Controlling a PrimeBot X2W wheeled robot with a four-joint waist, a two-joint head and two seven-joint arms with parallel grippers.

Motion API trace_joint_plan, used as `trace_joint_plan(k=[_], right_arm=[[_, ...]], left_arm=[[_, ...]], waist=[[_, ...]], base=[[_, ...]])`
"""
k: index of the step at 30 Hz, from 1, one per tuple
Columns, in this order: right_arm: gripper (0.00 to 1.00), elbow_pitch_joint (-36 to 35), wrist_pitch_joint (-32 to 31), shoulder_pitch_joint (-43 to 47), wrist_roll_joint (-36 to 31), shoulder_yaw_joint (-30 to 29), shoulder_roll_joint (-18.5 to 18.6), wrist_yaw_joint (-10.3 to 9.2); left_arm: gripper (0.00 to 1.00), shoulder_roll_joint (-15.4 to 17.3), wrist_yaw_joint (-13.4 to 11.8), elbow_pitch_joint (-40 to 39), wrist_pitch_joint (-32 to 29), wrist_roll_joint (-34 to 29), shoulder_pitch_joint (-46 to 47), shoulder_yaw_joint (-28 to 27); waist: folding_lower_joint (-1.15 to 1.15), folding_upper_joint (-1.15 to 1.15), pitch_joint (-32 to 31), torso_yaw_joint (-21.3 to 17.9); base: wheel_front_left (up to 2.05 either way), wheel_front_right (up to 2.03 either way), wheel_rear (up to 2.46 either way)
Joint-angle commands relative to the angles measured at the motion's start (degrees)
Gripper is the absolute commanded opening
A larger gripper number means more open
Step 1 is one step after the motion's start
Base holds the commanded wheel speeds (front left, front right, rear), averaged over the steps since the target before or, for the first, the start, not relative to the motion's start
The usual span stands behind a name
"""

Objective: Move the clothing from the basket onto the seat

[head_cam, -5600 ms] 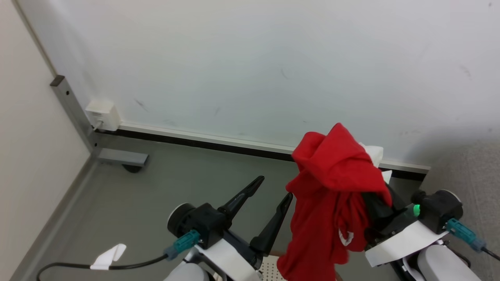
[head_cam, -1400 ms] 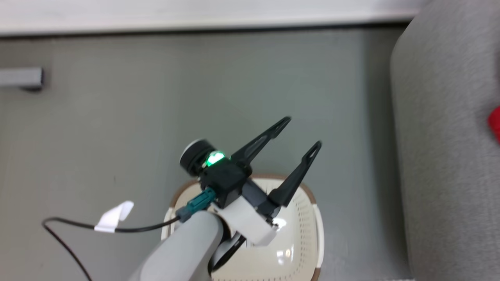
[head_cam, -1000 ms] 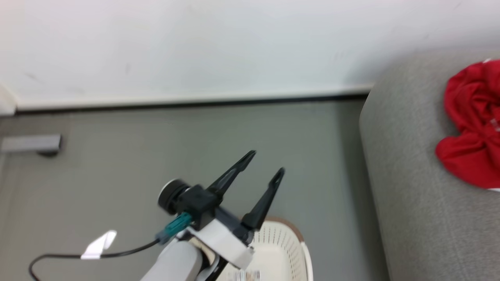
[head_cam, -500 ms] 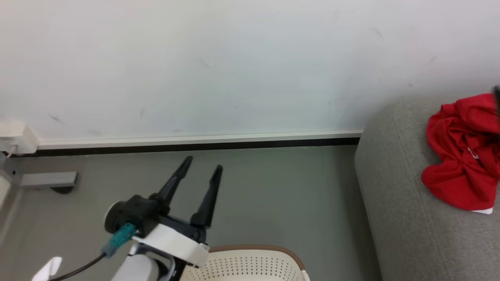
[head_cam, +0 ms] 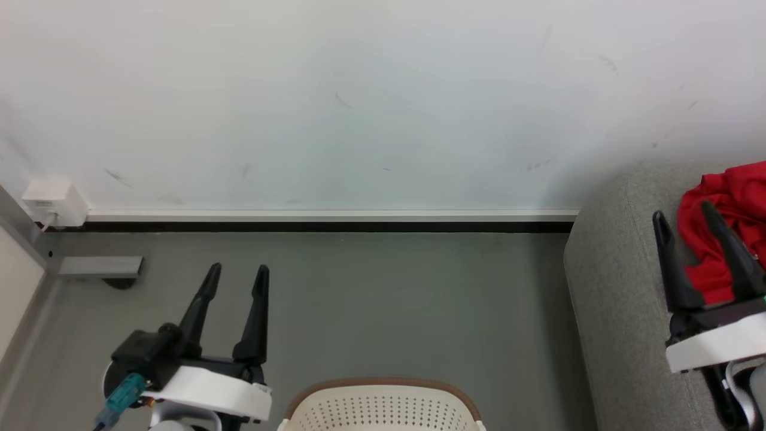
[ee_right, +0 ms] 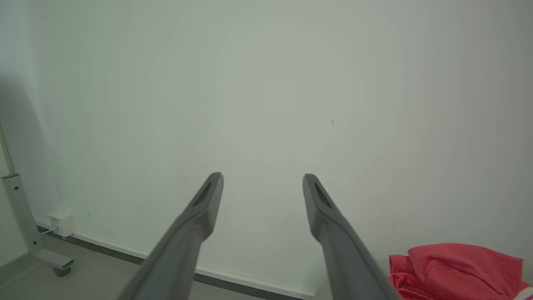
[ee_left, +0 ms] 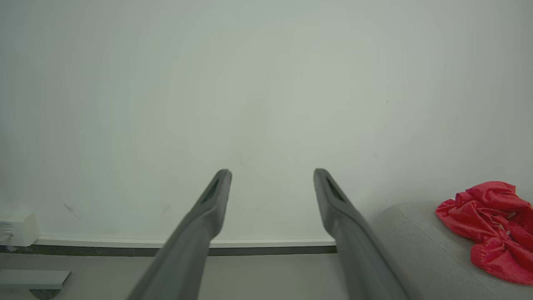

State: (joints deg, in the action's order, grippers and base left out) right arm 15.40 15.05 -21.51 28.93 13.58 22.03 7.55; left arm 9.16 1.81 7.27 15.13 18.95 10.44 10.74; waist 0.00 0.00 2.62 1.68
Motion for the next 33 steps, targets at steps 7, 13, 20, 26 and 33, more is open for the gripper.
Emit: trace_joint_plan(k=[7,13,20,26,33], right_arm=[[1.0,-4.19,0.13,10.67,-3.07,-4.54,-6.28,-0.13],[1.0,-5.41,0.09,14.88,-3.9,-5.21,-8.63,-0.13],[1.0,-4.99,0.09,18.08,-7.63,-5.58,-11.16,-0.13],[1.0,-3.63,0.09,17.96,-9.6,-5.31,-12.46,-0.13],[1.0,-2.9,0.09,17.29,-10.01,-5.62,-12.63,-0.13]], left_arm=[[1.0,-3.28,1.8,-0.04,0.03,-3.41,-3.94,-6.58],[1.0,-5.23,2.85,0.73,0.03,-6.05,-7.09,-10.61],[1.0,-5.98,2.87,2.31,0.03,-9.08,-9.16,-12.37],[1.0,-6.14,3.05,3.91,0.03,-9.67,-9.31,-12.29],[1.0,-6.17,2.29,4.01,0.03,-9.93,-8.93,-11.5]], waist=[[0.0,0.0,-0.26,-0.4],[0.0,0.0,-0.67,-1.63],[0.0,0.0,-0.91,-2.42],[0.0,0.0,-1.0,-2.65],[0.0,0.0,-0.99,-2.47]], base=[[0.0,0.0,0.0],[0.0,0.0,0.0],[0.0,0.0,0.0],[0.0,0.0,0.0],[0.0,0.0,0.0]])
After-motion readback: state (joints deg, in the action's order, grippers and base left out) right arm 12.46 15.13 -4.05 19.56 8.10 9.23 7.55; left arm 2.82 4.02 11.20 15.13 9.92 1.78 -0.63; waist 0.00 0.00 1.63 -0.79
